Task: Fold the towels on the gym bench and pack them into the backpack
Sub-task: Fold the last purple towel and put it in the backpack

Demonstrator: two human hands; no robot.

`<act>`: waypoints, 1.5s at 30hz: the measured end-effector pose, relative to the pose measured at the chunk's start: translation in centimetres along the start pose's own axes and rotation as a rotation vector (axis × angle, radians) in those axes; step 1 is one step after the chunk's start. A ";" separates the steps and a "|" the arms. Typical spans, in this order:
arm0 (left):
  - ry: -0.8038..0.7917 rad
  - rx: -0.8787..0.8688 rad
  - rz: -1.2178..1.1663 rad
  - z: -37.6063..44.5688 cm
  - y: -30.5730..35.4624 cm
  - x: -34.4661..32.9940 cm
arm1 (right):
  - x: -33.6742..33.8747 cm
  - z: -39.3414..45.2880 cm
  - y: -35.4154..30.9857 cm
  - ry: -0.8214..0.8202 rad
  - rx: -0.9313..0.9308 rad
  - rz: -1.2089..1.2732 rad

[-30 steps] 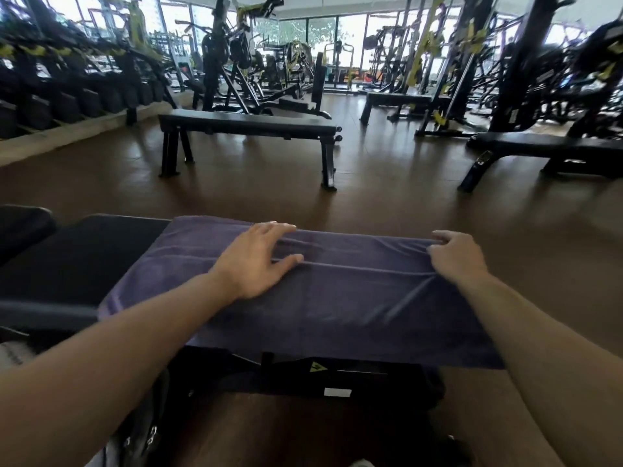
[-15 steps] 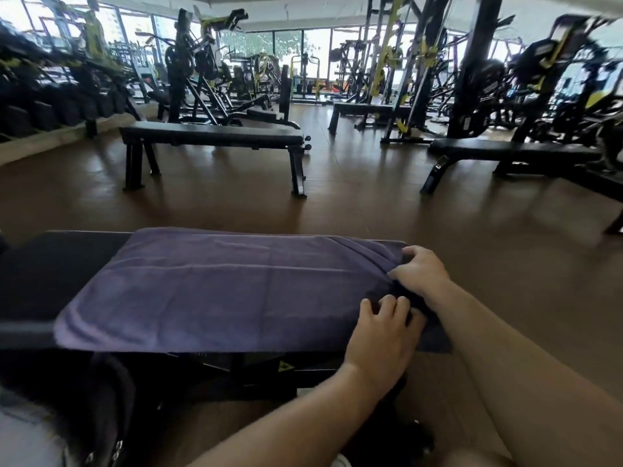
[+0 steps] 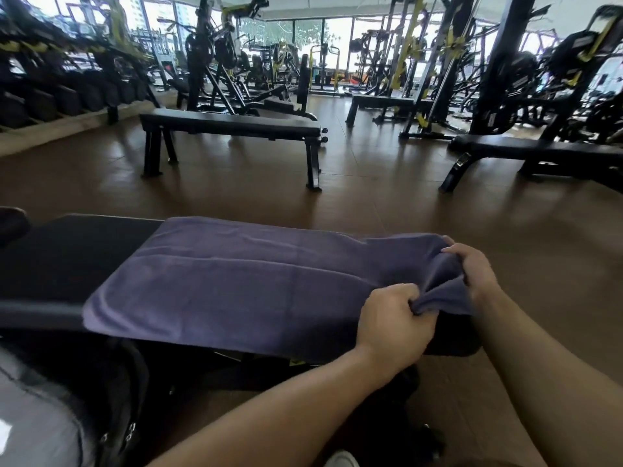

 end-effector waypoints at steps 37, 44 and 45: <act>0.263 0.893 0.082 -18.8 -14.1 27.9 | -37.7 -6.2 5.0 -0.440 0.312 -0.751; 0.343 0.901 0.224 -18.6 -14.5 30.0 | -31.6 -2.0 2.1 -0.089 0.517 -0.774; 0.337 0.892 0.230 -18.3 -14.4 30.0 | -30.8 -1.6 2.1 -0.054 0.529 -0.847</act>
Point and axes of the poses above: each hand's wrist, its own z-axis towards the middle knuckle, its own x-axis out of the back of the hand, y = z × x, the point moved 10 cm from there along z, towards the middle knuckle, and after that the axes turned 7 degrees about -x, right-handed, at the moved point
